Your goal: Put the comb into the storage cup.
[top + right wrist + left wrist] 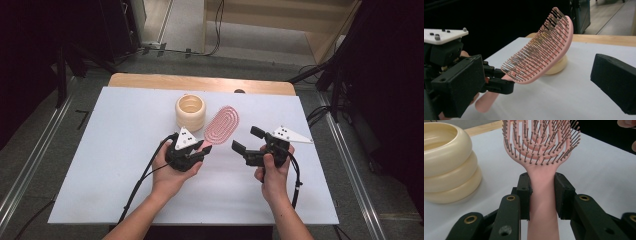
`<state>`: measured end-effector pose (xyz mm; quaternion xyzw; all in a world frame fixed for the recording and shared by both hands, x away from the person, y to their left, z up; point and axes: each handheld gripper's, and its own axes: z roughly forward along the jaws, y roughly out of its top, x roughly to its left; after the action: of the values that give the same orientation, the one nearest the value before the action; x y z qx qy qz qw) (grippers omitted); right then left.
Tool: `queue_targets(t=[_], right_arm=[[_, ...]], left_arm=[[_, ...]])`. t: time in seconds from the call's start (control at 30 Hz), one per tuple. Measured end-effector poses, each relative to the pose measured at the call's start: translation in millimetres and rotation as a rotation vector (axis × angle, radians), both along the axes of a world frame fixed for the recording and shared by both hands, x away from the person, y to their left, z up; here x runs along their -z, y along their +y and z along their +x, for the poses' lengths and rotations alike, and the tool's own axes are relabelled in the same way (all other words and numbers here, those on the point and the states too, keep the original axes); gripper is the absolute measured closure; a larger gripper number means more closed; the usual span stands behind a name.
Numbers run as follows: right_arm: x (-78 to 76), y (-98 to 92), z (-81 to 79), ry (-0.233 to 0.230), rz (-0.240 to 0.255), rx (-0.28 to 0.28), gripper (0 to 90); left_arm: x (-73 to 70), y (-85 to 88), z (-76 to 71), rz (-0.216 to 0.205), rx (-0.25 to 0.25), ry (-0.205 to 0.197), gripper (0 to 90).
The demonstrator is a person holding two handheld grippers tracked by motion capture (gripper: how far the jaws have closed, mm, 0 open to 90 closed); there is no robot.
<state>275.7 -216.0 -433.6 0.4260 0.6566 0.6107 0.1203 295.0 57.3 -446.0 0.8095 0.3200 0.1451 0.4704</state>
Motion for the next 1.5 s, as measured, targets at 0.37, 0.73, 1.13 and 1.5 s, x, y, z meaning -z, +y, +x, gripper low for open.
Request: queue_targets(t=[0.37,0.73,1.13,1.5], right_arm=[[0.6,18.9,22.3,0.106,0.141,-0.019,5.7],[-2.1,40.1,36.2,0.165,0.152,0.000,21.7],[1.5,48.0,50.9,0.256,0.200,0.035,31.3],[4.7,49.9,55.0,0.278,0.261,0.001,53.0]], left_arm=[[-1.2,8.2,-3.5,-0.006,-0.008,-0.015,70.3],[-0.3,7.7,-6.2,-0.016,-0.008,-0.035,70.2],[-0.1,9.7,-10.1,-0.023,-0.013,-0.069,70.2],[4.5,9.6,-10.1,-0.029,-0.004,-0.072,70.1]])
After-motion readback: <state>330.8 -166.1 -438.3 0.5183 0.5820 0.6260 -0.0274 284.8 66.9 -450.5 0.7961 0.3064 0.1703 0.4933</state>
